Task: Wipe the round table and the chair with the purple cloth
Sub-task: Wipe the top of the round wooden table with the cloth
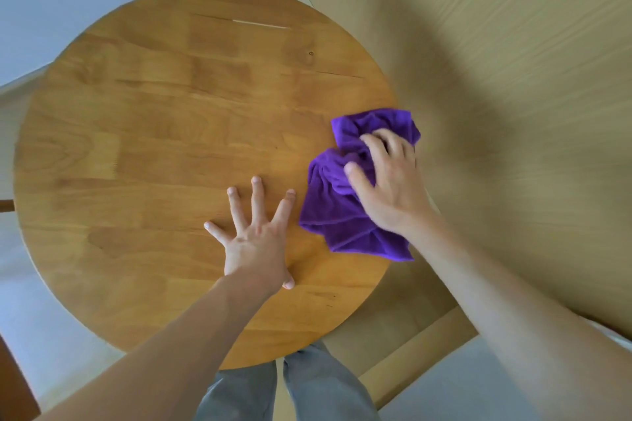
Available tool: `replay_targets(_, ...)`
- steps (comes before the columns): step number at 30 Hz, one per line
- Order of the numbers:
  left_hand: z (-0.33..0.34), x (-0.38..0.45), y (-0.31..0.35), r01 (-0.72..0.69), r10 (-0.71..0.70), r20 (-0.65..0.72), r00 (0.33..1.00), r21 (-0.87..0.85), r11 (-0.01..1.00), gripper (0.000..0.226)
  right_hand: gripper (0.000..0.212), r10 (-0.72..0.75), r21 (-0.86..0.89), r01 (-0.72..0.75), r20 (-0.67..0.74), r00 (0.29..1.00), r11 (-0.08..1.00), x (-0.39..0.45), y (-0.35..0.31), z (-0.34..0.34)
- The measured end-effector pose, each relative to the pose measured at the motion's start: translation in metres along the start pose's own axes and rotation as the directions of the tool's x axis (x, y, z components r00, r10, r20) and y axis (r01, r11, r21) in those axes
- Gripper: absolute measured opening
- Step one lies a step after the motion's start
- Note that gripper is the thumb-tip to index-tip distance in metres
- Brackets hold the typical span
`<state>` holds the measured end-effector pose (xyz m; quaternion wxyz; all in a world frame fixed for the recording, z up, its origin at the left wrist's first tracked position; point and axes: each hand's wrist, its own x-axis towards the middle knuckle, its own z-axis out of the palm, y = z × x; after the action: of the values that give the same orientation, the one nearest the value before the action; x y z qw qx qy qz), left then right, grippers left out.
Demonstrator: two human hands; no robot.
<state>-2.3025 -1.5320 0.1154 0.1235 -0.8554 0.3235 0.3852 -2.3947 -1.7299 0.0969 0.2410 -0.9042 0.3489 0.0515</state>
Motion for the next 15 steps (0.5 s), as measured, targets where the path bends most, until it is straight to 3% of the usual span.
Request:
replay_targets(3, 0.0, -0.001, -0.001, 0.0, 0.0, 0.009, 1.0, -0.007, 1.0, 0.152, 0.079, -0.048, -0.13, 0.049, 0.006, 0.999, 0.99, -0.034, -0.007, 0.014)
replay_targets(6, 0.001, 0.0, -0.001, -0.005, 0.005, 0.005, 1.0, -0.005, 1.0, 0.152, 0.07, -0.08, -0.139, 0.072, -0.051, 0.995, 0.988, -0.065, -0.008, 0.035)
replay_targets(11, 0.0, 0.0, -0.001, -0.007, 0.007, 0.004, 1.0, 0.005, 1.0, 0.152, 0.067, -0.336, -0.207, 0.321, -0.044, 0.941, 0.924, -0.025, 0.018, 0.025)
replay_targets(13, 0.0, 0.0, -0.001, -0.01, 0.01, 0.012, 1.0, -0.001, 1.0, 0.151, 0.064, -0.279, -0.203, 0.248, -0.14, 0.95, 0.947, 0.013, 0.021, 0.017)
replay_targets(15, -0.001, 0.001, -0.001, -0.01, 0.01, 0.018, 1.0, 0.0, 1.0, 0.151, 0.061, -0.127, -0.173, 0.085, -0.248, 0.96, 0.981, 0.044, 0.014, 0.013)
